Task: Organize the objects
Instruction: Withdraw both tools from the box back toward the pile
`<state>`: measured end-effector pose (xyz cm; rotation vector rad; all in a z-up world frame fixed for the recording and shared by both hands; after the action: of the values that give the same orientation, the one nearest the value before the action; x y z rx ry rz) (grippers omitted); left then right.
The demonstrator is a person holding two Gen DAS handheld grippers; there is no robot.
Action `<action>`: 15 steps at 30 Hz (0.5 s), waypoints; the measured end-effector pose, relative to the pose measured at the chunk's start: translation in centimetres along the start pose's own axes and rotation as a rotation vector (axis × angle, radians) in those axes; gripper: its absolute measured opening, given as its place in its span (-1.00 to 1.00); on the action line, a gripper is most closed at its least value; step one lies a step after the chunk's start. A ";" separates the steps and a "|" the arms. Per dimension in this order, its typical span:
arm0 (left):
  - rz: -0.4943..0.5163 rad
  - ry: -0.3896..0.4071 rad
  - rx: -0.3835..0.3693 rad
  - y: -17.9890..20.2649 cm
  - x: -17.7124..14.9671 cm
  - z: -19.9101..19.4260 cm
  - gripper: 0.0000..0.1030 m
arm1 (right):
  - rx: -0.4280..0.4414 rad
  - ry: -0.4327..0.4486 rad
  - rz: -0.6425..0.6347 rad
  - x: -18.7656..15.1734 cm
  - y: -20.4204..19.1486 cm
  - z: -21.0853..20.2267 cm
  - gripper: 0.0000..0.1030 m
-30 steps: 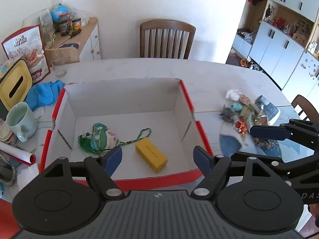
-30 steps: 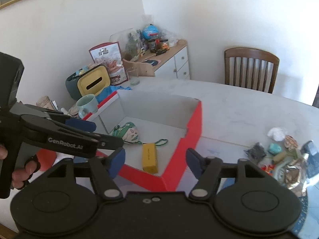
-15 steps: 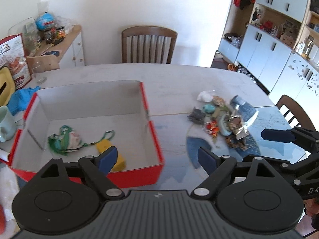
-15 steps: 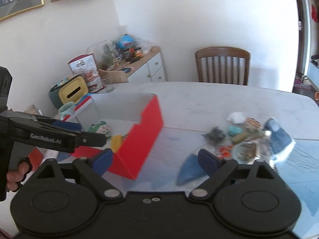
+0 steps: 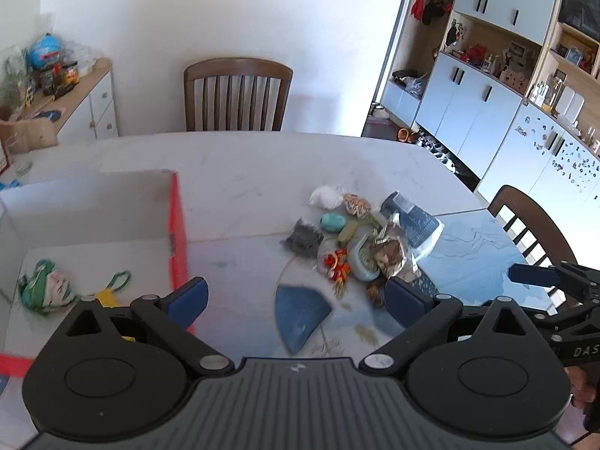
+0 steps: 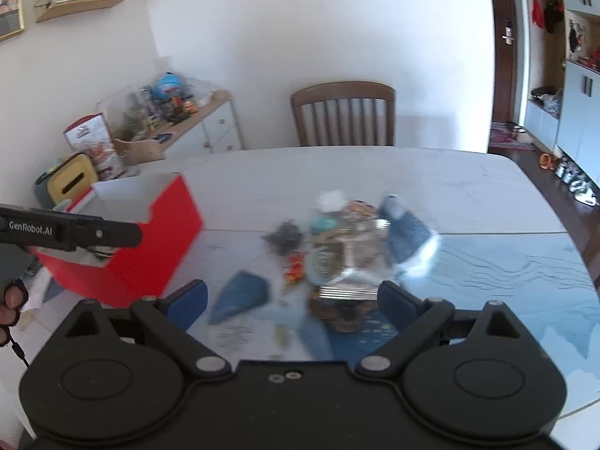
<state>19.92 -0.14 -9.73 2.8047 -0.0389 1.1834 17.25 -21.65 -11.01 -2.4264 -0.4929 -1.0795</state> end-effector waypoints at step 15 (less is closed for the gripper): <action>0.097 -0.011 -0.002 4.3 2.3 8.1 0.97 | 0.000 -0.036 0.024 0.3 5.8 3.5 0.96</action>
<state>27.05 -5.19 -13.34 2.8365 -0.1795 1.1874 22.39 -24.71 -14.26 -2.4493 -0.4745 -1.0280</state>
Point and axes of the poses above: each gripper's, at about its wrist camera, not at the fingertips, and z roughly the way its jaws point, y to its right, x to its top, the point moved 8 cm from there along z, roughly the way its jaws point, and after that the axes turned 6 degrees about x, right-handed, at the moved point
